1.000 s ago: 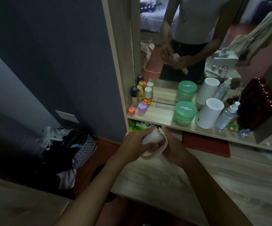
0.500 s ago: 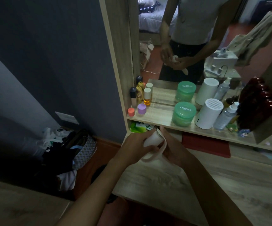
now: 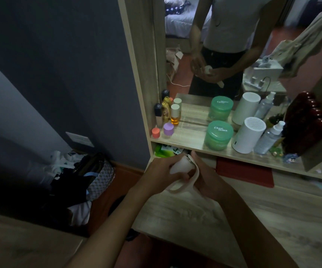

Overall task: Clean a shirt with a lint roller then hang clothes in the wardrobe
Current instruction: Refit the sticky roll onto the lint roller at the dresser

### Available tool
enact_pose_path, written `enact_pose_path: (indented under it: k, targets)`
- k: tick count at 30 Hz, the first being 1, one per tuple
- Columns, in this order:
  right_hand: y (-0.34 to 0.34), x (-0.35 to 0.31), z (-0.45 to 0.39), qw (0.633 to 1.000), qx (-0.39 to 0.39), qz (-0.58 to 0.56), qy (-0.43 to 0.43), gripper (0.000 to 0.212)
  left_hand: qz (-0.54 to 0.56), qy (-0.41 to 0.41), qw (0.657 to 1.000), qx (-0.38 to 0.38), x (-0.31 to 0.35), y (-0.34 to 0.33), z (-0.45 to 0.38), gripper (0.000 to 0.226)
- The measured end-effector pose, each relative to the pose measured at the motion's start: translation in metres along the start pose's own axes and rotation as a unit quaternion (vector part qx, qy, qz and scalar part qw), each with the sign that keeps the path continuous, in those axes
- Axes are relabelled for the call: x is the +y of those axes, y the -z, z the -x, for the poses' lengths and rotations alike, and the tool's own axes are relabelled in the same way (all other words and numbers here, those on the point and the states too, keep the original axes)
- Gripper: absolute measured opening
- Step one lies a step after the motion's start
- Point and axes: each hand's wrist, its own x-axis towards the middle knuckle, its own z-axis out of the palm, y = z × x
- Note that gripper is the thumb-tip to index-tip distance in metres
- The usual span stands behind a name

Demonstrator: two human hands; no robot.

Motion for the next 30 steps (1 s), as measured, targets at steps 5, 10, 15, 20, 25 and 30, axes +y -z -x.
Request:
enact_pose_path:
  k: [5, 10, 15, 20, 25, 30]
  targets:
    - [-0.004, -0.003, 0.003, 1.000, 0.004, -0.002, -0.011, 0.056, -0.008, -0.001, 1.000, 0.002, -0.003, -0.003, -0.002, 0.066]
    - [-0.009, -0.005, 0.002, 1.000, 0.013, 0.012, -0.010, 0.057, -0.016, -0.007, 1.000, 0.005, -0.004, -0.001, -0.003, 0.064]
    - [-0.007, 0.005, -0.010, 0.999, 0.036, -0.018, 0.018, 0.059, -0.006, 0.002, 1.000, -0.004, -0.005, 0.004, -0.006, 0.065]
    - [-0.009, 0.007, -0.014, 0.967, 0.123, 0.223, 0.015, 0.055, 0.017, 0.023, 0.999, 0.020, -0.009, 0.025, -0.011, 0.057]
    - [-0.015, 0.008, -0.001, 0.864, 0.035, 0.502, 0.012, 0.022, -0.004, 0.042, 0.995, 0.092, -0.013, 0.050, -0.011, 0.053]
    - [-0.039, 0.016, -0.030, 0.815, 0.116, 0.563, 0.072, 0.011, -0.003, 0.031, 0.984, 0.173, -0.018, 0.058, 0.016, 0.042]
